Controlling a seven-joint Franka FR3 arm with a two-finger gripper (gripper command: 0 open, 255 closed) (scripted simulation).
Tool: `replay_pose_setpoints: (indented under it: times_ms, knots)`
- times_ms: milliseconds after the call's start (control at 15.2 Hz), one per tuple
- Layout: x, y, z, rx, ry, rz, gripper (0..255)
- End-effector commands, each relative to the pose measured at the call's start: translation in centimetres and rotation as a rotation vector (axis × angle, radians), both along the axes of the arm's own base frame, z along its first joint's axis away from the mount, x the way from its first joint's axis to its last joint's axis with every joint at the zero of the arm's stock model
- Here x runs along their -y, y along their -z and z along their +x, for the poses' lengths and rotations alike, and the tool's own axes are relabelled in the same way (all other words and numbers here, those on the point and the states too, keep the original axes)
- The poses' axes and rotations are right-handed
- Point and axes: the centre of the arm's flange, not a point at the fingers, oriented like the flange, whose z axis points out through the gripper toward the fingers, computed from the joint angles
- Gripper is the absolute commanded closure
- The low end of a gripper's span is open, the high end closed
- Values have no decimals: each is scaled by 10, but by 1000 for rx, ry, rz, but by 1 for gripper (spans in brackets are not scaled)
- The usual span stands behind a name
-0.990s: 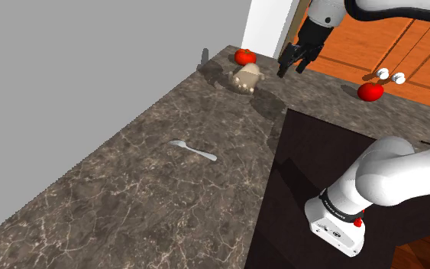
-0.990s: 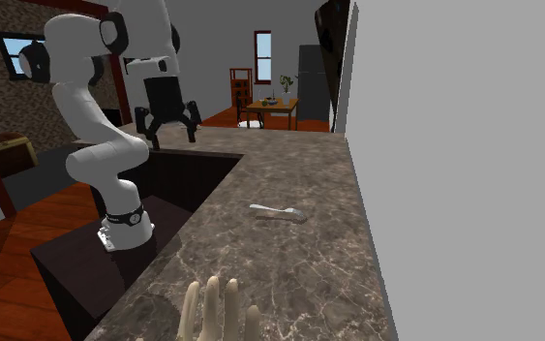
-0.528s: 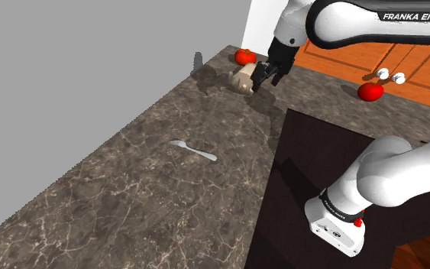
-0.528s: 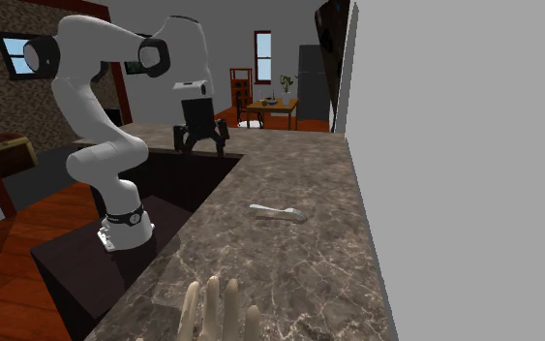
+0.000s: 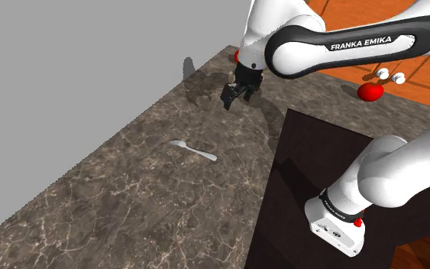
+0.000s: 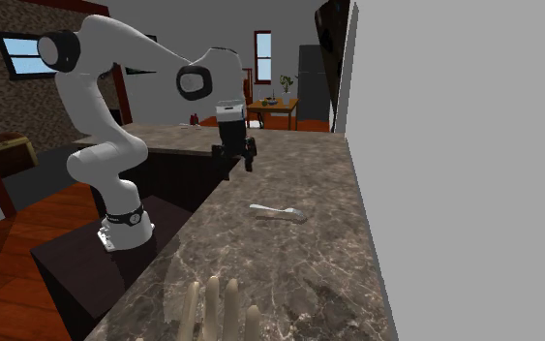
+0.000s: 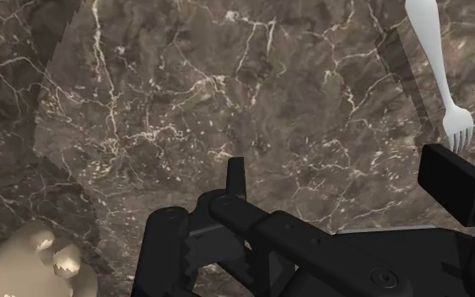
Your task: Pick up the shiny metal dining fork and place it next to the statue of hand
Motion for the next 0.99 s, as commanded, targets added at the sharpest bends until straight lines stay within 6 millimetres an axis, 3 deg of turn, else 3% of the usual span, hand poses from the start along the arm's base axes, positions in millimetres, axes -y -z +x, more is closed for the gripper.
replay_pose_setpoints:
  times_ms: [0, 924]
  knots:
    - [-20, 16, 8, -1, -14, -5, 0]
    - [-157, 132, 65, -16, -107, -47, 0]
